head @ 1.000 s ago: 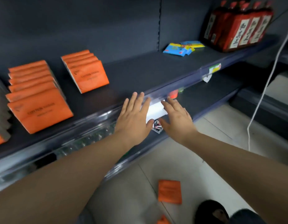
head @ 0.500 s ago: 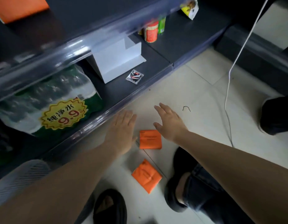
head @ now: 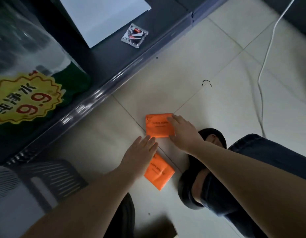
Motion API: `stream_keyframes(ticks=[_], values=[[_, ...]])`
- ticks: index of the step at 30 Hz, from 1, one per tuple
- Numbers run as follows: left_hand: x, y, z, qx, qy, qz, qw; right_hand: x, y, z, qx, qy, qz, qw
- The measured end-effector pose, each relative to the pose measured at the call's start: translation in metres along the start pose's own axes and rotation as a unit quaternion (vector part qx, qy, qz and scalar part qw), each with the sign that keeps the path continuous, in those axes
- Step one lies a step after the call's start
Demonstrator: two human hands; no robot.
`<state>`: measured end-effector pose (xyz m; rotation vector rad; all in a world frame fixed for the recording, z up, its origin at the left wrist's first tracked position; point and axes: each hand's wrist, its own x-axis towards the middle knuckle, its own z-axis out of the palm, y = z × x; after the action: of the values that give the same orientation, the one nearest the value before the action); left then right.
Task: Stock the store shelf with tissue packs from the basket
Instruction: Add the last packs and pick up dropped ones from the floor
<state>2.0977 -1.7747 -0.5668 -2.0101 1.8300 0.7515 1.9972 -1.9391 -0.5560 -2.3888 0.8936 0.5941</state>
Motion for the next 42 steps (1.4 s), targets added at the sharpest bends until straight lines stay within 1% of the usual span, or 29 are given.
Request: stream_keyframes(ticks=[9,14,19,22,26,29,33,37,42], values=[[0.023,-0.002,0.033,-0.014,-0.005,0.066,0.998,0.047,0.010,0.024,-0.022,-0.011,-0.005,1.000],[0.029,-0.005,0.040,-0.006,-0.012,0.081,0.997,0.067,0.008,0.027,-0.052,-0.030,-0.007,0.998],[0.029,-0.007,0.044,-0.002,-0.001,0.086,0.996,0.073,0.004,0.031,-0.070,-0.014,0.002,0.997],[0.027,-0.009,0.045,0.000,0.011,0.081,0.997,0.072,-0.001,0.029,-0.086,0.004,0.008,0.996],[0.021,-0.013,0.041,0.004,-0.001,0.068,0.998,0.068,-0.003,0.025,-0.130,0.012,0.011,0.991],[0.015,-0.016,0.038,0.001,-0.007,0.056,0.998,0.065,-0.005,0.022,-0.130,0.004,0.019,0.991],[0.004,-0.021,0.032,-0.016,-0.005,0.038,0.999,0.056,-0.008,0.017,-0.133,0.013,0.011,0.991],[-0.010,-0.027,0.025,-0.047,0.012,0.009,0.999,0.046,-0.013,0.009,-0.081,-0.005,0.025,0.996],[-0.029,-0.039,0.008,-0.124,0.017,-0.037,0.991,0.036,-0.020,-0.016,-0.007,0.016,0.033,0.999]])
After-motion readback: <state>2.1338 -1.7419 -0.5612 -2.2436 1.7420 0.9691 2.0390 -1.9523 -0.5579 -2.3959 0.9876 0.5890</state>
